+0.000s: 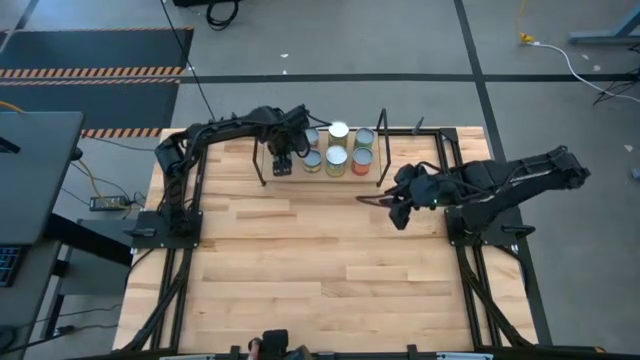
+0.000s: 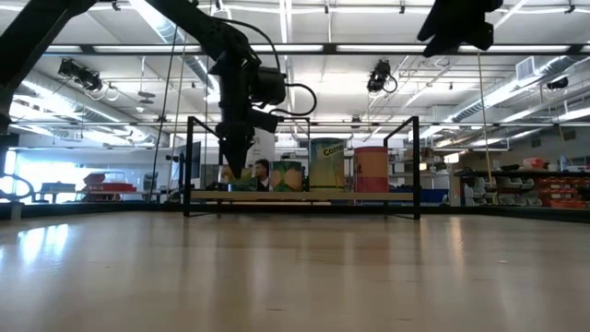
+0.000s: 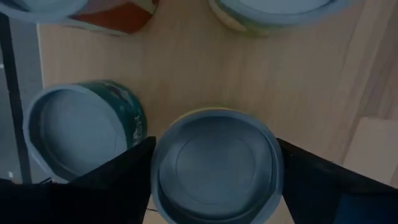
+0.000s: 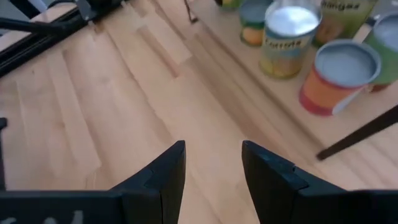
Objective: Pick and place cans onto a shelf
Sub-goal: Put the canned mushrooms on the shelf
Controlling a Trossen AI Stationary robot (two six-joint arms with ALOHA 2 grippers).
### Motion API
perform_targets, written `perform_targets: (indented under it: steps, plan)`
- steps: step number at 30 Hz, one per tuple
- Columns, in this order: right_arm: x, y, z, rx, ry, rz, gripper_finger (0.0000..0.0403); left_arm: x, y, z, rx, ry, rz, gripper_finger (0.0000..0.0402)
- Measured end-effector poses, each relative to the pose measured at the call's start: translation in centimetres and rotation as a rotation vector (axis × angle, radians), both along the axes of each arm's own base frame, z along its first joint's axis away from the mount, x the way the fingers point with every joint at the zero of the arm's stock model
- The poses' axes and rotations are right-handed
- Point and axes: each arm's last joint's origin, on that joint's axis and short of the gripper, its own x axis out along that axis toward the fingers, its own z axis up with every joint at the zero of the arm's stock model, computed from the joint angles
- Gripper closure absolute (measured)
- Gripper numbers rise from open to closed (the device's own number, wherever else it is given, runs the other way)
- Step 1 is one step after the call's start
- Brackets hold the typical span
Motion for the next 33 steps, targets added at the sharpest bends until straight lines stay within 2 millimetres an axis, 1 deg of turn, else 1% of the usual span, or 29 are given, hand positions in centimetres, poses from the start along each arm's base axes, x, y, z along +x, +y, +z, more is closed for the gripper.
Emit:
perform_targets:
  steps: [4,7,12,16,24,33]
  plan:
    - [0.3,-0.7,0.2,-0.031,-0.015,0.006,0.0234,-0.1,0.1,0.0,0.000,0.003,-0.018,0.0090]
    - [0.4,-1.2,0.2,-0.046,-0.013,0.009,0.0228,0.0,0.1,0.0,-0.007,-0.005,-0.018,0.0087]
    - [0.5,-2.3,0.2,-0.031,-0.017,-0.055,0.0224,0.0,-0.2,0.0,-0.015,0.003,-0.029,0.0085]
    - [0.5,-2.9,0.2,-0.049,-0.009,-0.068,0.0224,0.0,-0.3,0.0,-0.022,0.012,-0.028,0.0084]
    - [0.6,-3.2,0.3,-0.076,-0.009,-0.074,0.0224,0.0,-0.4,-0.1,-0.045,0.005,-0.062,0.0087]
    - [0.6,-3.2,0.4,-0.092,-0.012,-0.072,0.0224,0.0,-0.6,-0.1,-0.055,0.003,-0.035,0.0086]
